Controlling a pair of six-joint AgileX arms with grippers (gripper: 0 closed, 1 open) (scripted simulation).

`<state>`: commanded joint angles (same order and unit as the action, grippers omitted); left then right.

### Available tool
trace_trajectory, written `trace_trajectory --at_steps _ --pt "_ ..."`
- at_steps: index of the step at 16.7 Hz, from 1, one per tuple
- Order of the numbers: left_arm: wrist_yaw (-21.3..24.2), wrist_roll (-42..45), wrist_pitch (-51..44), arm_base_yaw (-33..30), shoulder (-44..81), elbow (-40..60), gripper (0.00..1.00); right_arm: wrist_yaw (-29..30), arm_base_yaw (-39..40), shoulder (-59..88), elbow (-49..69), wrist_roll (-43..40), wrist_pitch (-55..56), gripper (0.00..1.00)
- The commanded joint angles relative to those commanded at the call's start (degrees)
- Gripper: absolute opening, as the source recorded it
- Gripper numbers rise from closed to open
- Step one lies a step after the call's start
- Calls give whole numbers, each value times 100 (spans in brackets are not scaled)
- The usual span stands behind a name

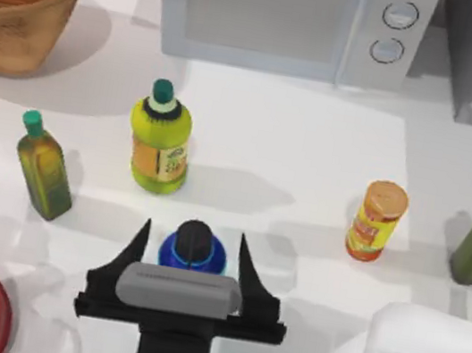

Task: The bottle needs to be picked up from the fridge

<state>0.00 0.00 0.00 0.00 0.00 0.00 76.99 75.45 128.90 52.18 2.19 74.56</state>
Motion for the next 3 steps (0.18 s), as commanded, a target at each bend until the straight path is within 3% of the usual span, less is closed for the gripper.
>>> trace_trajectory --at_steps 3 --pt "0 0 0 0 0 0 100 0 0 0 0 0 0 100"
